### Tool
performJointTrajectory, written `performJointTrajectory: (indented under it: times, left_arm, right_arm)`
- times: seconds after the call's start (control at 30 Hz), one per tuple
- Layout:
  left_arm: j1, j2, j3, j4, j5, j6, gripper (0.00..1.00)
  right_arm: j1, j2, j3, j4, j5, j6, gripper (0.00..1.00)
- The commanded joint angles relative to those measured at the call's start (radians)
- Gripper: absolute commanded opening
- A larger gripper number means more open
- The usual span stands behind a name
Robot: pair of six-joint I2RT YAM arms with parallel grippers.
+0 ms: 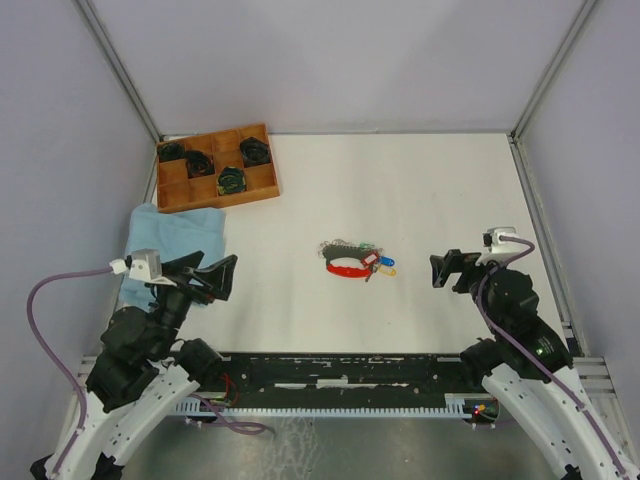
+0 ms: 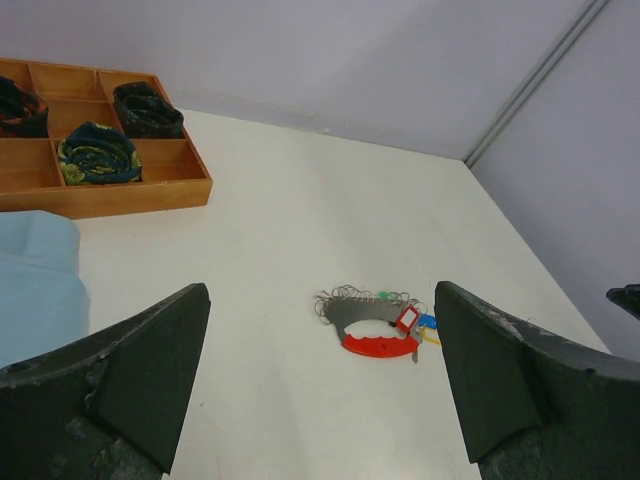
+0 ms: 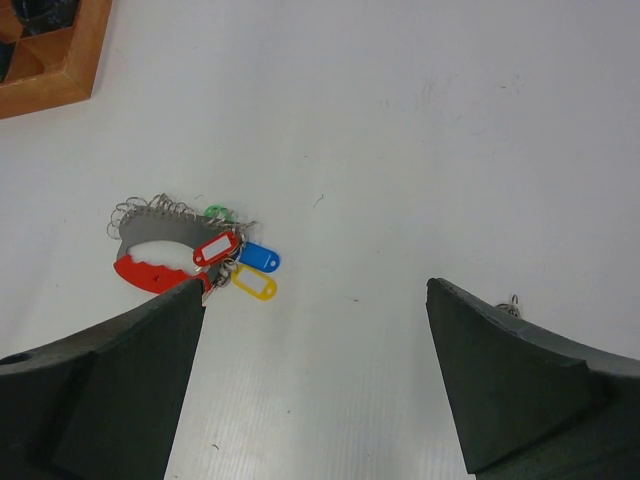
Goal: Put the keys on the keyring
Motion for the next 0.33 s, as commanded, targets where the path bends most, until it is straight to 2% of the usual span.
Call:
performJointTrajectory:
  times: [0.0, 0.3]
  left_arm:
    - [0.004, 0.029, -0.004, -0.005, 0.046, 0.082, 0.99]
    - [0.003, 0.027, -0.001, -0.025, 0.016, 0.098, 0.99]
  right_arm:
    - [0.0, -0.016, 0.034, -0.006, 0.022, 0.015, 1.0]
    - [-0.001, -0.01, 0.04, -0.004, -0.007, -0.002, 1.0]
